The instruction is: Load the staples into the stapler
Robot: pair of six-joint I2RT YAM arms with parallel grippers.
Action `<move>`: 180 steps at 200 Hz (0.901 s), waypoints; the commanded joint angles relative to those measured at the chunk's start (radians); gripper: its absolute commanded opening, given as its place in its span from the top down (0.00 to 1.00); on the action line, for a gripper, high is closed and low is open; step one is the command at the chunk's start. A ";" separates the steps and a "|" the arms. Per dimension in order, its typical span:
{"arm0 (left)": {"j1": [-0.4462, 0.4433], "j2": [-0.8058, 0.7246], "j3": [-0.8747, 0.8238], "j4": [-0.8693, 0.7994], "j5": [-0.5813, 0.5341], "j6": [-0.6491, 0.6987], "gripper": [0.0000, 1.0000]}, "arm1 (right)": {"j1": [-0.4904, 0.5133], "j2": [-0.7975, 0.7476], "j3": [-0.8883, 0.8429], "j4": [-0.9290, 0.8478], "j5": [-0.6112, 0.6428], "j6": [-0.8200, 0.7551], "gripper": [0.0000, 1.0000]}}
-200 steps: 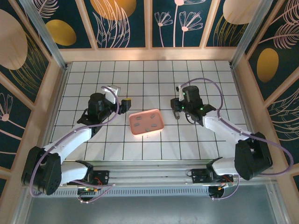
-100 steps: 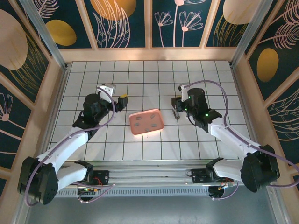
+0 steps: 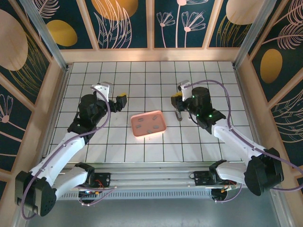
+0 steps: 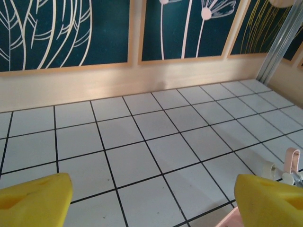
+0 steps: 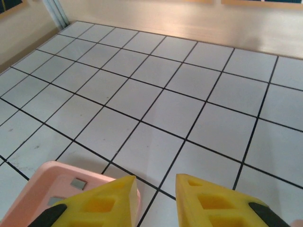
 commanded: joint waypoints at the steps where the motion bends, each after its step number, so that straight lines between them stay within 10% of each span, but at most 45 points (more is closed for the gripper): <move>1: -0.005 -0.052 -0.041 -0.008 0.001 -0.068 0.12 | 0.007 0.016 0.020 0.078 -0.045 -0.045 0.72; 113: -0.004 -0.050 -0.192 0.035 0.090 -0.301 0.12 | 0.029 0.189 0.146 0.030 -0.143 -0.182 0.69; 180: -0.005 -0.081 -0.308 0.049 0.110 -0.491 0.12 | 0.110 0.342 0.243 -0.086 -0.173 -0.528 0.64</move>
